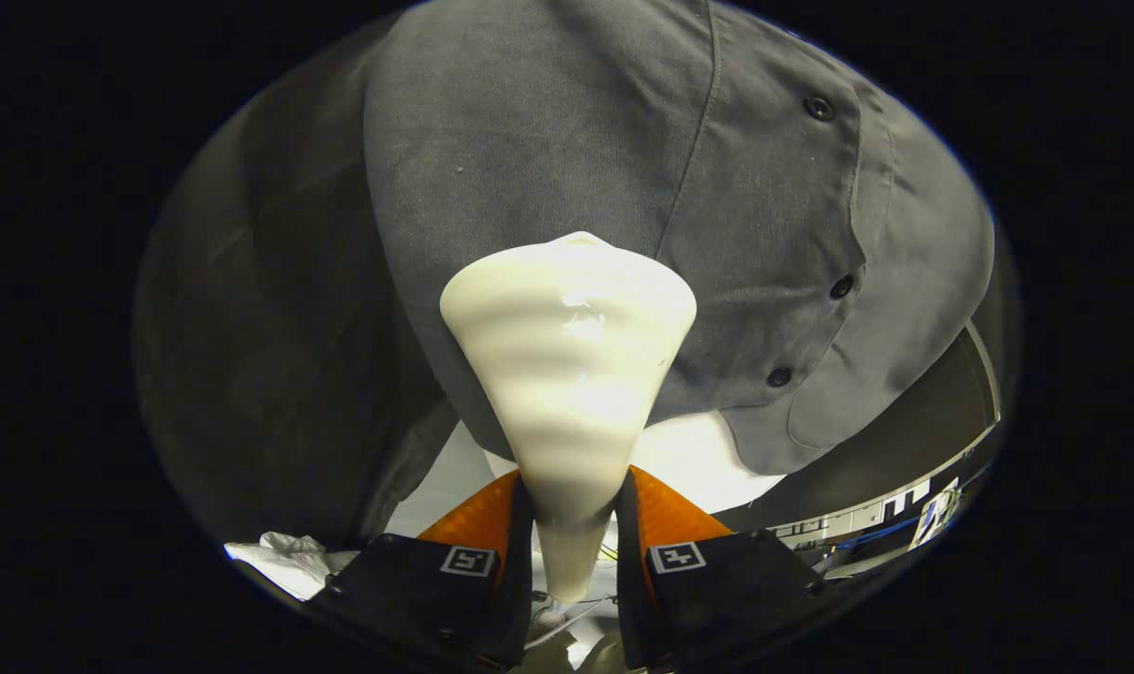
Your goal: Iron the clothes twice with a garment steamer, once on the left side and once on the right side.
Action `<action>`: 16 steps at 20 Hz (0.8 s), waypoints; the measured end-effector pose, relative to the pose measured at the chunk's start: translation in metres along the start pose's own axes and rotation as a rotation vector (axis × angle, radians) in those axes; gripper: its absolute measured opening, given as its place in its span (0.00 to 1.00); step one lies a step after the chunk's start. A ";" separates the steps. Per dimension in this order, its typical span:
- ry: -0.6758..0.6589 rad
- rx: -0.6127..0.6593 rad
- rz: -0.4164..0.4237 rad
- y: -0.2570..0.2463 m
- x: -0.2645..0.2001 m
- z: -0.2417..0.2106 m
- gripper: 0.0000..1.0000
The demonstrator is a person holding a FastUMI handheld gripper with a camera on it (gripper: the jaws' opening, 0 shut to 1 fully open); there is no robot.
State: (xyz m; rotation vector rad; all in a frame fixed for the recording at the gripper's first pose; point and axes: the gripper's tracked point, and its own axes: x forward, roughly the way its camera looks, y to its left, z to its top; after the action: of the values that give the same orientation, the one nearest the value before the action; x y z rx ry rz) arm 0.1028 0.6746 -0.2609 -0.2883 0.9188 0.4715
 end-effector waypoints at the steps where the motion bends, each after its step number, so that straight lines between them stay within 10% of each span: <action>1: 0.008 0.012 0.004 0.003 0.000 -0.003 0.46; 16: -0.100 0.193 -0.039 -0.075 -0.099 0.045 0.46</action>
State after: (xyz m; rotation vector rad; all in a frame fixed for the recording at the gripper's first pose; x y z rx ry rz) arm 0.1209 0.6031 -0.1515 -0.1062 0.8527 0.3550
